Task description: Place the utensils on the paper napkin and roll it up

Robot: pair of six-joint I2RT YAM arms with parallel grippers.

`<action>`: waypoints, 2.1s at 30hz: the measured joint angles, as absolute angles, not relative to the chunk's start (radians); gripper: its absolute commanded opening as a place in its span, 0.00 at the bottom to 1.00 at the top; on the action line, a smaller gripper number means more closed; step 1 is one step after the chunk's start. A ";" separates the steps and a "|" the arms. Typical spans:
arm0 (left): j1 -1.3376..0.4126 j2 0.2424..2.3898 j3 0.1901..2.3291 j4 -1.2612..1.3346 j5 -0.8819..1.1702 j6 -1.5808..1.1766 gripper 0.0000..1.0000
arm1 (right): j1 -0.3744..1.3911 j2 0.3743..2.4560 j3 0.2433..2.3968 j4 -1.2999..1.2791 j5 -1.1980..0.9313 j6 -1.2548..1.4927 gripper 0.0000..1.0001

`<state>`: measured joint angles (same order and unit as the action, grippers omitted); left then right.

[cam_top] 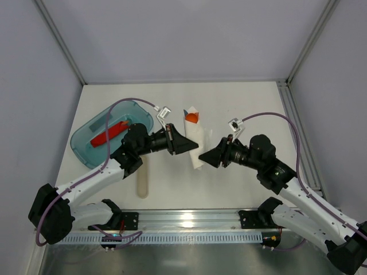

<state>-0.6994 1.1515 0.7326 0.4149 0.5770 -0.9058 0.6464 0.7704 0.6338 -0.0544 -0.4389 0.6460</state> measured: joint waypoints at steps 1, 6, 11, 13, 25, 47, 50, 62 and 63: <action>-0.699 1.151 0.733 0.414 0.577 -0.905 0.00 | 0.646 0.764 0.634 -0.062 -0.430 0.641 0.52; -0.699 1.151 0.733 0.398 0.571 -0.885 0.00 | 0.647 0.701 0.648 -0.161 -0.364 0.602 0.57; -0.699 1.152 0.733 0.366 0.557 -0.859 0.00 | 0.647 0.669 0.704 -0.257 -0.306 0.569 0.57; -0.699 1.152 0.733 0.359 0.552 -0.855 0.00 | 0.647 0.657 0.710 -0.271 -0.296 0.564 0.52; -0.699 1.156 0.732 0.384 0.551 -0.879 0.00 | 0.656 0.724 0.680 -0.138 -0.373 0.613 0.50; -0.699 1.183 0.704 0.547 0.607 -0.965 0.00 | 0.682 0.757 0.599 0.046 -0.395 0.635 0.48; -0.699 1.188 0.704 0.565 0.621 -0.967 0.00 | 0.682 0.743 0.587 0.065 -0.400 0.635 0.47; -0.699 1.235 0.696 0.643 0.677 -0.995 0.00 | 0.683 0.709 0.561 0.098 -0.397 0.633 0.46; -0.699 1.235 0.695 0.647 0.678 -0.996 0.00 | 0.683 0.709 0.560 0.101 -0.397 0.633 0.46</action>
<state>-0.6994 1.2350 0.6949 0.6468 0.6785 -0.9958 0.6827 0.7094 0.5598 0.1009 -0.3965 0.6334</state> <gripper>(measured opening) 0.172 0.465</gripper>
